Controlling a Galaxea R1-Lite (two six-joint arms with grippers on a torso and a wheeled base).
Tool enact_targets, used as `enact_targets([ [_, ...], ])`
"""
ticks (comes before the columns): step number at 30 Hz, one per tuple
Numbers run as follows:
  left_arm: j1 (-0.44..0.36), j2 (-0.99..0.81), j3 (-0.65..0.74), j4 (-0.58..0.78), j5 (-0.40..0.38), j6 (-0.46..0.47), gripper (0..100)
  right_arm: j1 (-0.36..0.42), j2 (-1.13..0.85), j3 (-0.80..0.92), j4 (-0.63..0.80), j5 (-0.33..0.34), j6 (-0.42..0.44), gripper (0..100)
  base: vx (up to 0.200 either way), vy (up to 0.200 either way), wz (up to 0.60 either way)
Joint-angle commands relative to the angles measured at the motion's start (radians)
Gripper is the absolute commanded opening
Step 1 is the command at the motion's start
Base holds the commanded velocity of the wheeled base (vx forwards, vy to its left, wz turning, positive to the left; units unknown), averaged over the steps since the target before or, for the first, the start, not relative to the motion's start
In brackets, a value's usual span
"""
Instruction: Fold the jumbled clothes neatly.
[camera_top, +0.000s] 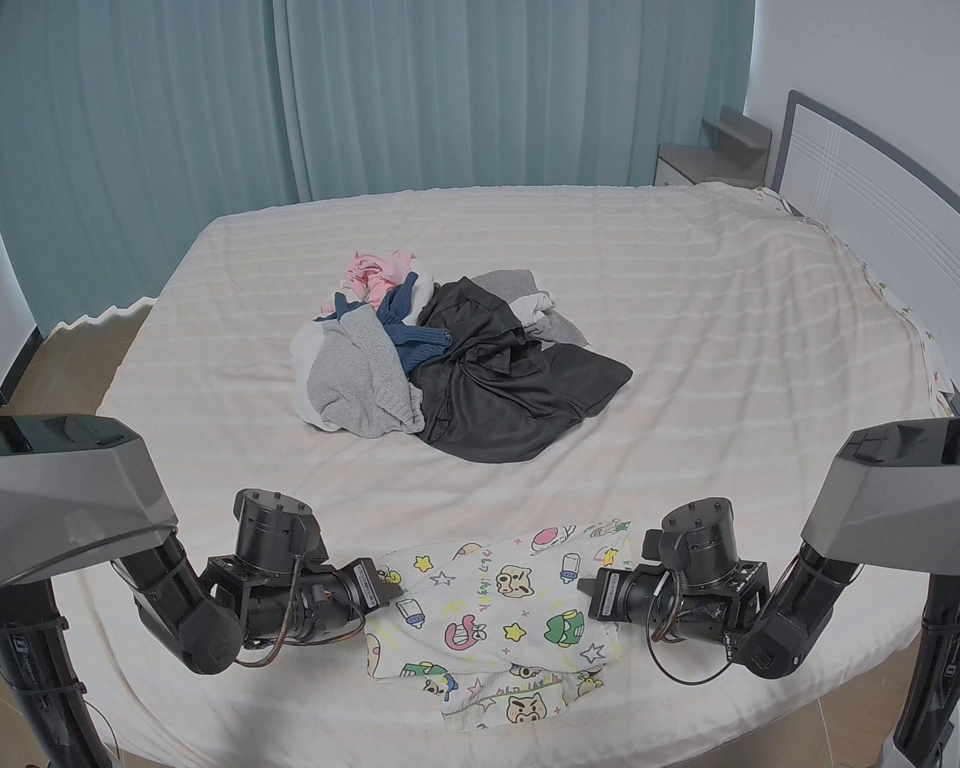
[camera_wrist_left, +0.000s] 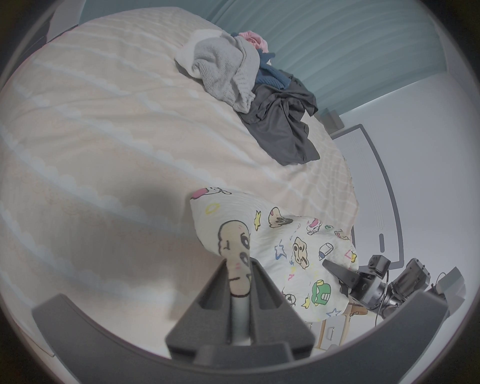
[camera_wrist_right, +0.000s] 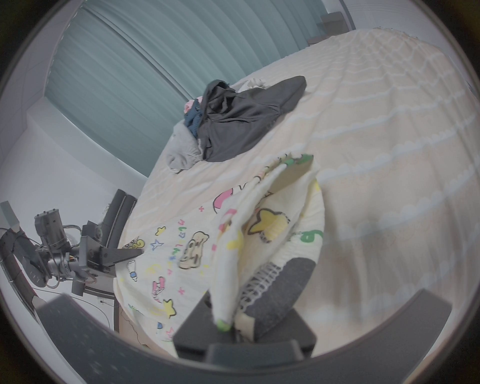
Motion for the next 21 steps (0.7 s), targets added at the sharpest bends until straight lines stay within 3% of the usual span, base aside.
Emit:
enact_targets([
  [1, 0.002, 0.033, -0.002, 0.001, 0.002, 0.001, 0, -0.008, 0.047, 0.003, -0.002, 0.000, -0.005, 0, 0.000, 0.000, 0.00],
  [7, 0.002, 0.134, -0.015, -0.061, 0.071, 0.011, 0, -0.024, 0.085, -0.004, -0.011, 0.000, -0.023, 0, 0.000, 0.000, 0.00],
  [21, 0.002, 0.182, -0.010, -0.099, 0.081, 0.025, 0, -0.024, 0.134, 0.007, -0.073, 0.000, -0.025, 0, 0.000, 0.000, 0.00],
])
